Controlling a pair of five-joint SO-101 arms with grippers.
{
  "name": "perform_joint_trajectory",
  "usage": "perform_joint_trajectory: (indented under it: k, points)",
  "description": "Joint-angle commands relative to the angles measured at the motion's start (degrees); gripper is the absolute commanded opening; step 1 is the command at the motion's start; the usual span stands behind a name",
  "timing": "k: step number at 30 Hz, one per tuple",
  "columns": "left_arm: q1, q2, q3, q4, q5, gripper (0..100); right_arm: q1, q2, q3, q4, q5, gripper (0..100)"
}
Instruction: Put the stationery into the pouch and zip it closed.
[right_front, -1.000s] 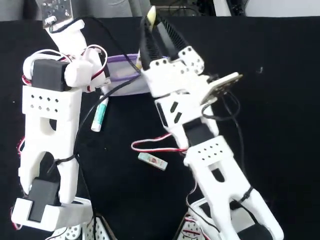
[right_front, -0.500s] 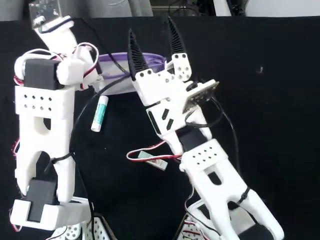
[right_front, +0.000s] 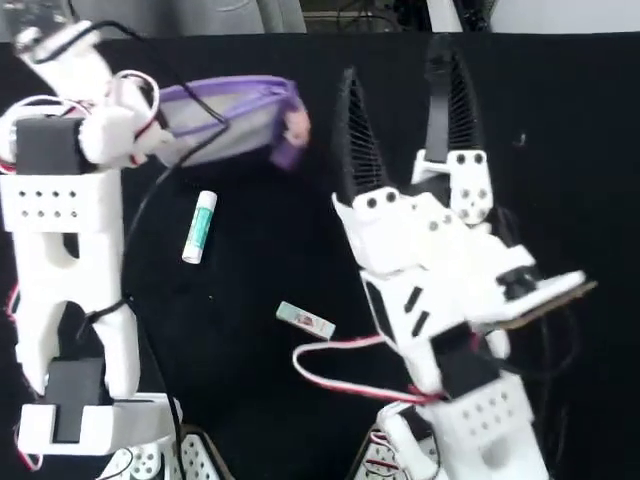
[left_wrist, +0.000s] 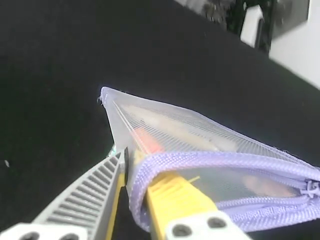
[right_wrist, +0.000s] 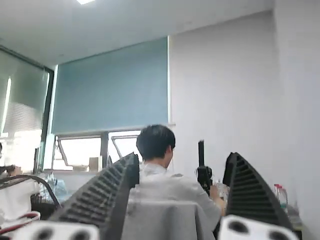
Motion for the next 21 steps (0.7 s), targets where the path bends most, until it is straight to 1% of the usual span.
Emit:
perform_joint_trajectory:
  k: [1,6,8,10,14,18,21]
  points:
    - [-4.1,-1.1,-0.7,-3.5,0.6,3,-0.4,-0.3,-11.5,21.3,0.6,26.2]
    - [-6.6,-1.1,-0.7,-4.0,0.6,3,-0.5,0.0,-22.6,48.7,6.4,26.2]
    - [-7.3,-1.1,-0.7,-4.6,0.6,3,-0.5,0.0,-23.8,56.4,8.2,26.2]
    - [-8.2,-1.1,-0.7,-5.0,0.6,3,-0.5,0.0,-23.4,61.5,9.9,26.2]
    - [-10.8,-1.1,-0.7,-5.0,0.6,3,-3.3,1.2,-18.3,66.0,13.2,26.2]
    - [-15.6,-1.1,-0.7,-6.3,0.6,3,-7.7,5.3,-11.4,66.9,16.0,26.2]
    - [-19.7,-1.1,-0.6,-8.0,0.6,3,-11.7,10.1,-7.5,66.7,20.5,26.2]
